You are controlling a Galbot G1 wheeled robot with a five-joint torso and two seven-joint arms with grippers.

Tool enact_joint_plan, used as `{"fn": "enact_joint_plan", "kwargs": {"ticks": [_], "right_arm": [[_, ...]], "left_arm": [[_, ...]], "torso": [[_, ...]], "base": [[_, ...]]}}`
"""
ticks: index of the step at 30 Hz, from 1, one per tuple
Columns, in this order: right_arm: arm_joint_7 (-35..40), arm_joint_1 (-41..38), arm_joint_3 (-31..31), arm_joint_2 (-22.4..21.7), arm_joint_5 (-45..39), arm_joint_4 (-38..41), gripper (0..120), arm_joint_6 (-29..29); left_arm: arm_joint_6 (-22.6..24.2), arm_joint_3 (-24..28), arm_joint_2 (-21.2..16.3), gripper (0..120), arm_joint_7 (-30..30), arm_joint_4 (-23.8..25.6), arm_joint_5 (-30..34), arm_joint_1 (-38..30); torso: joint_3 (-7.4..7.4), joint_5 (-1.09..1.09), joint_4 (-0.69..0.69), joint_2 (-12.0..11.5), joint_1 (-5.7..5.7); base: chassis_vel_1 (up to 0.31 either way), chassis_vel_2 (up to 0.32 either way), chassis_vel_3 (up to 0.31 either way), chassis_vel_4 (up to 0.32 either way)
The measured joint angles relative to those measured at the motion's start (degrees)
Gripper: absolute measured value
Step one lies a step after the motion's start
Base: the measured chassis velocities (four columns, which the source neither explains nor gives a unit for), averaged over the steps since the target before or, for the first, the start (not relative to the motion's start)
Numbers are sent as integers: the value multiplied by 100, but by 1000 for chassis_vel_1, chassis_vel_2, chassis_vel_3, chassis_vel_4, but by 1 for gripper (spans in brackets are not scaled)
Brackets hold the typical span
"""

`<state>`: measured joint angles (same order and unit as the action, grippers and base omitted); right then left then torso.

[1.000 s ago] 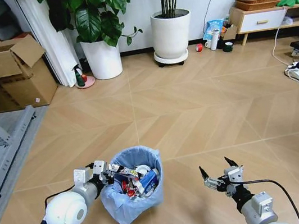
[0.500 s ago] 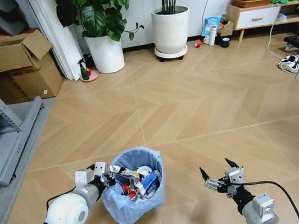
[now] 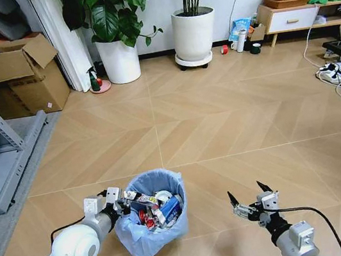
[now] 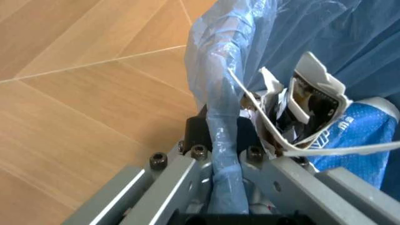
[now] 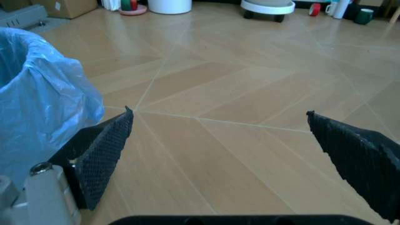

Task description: Pick up the trash bin and place the garbage on the floor into it.

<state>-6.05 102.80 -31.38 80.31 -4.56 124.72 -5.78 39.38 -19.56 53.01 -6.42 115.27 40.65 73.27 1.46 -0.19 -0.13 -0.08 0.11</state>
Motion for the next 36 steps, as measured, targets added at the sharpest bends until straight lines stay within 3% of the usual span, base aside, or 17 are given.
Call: {"fn": "enact_joint_plan", "kwargs": {"ticks": [14,22,28,36], "right_arm": [[103,63,49,130,158,-46,100,192],[132,40,-35,145,165,-75,100,229],[135,52,-46,186,174,-74,100,263],[134,102,-5,251,256,-102,100,313]], "left_arm": [[-57,-119,118,0,-81,97,-45,222],[-156,-290,312,0,-1159,47,368,277],[-225,-706,399,0,-1514,-241,606,363],[-236,-1148,367,0,-1352,-790,650,252]], "torso": [[-1,2,-1,0,0],[-1,-2,0,0,0],[0,0,0,0,0],[-1,2,0,0,0]], "base": [[-144,-151,134,141],[42,35,-43,-26],[0,0,0,0],[0,0,0,0]]}}
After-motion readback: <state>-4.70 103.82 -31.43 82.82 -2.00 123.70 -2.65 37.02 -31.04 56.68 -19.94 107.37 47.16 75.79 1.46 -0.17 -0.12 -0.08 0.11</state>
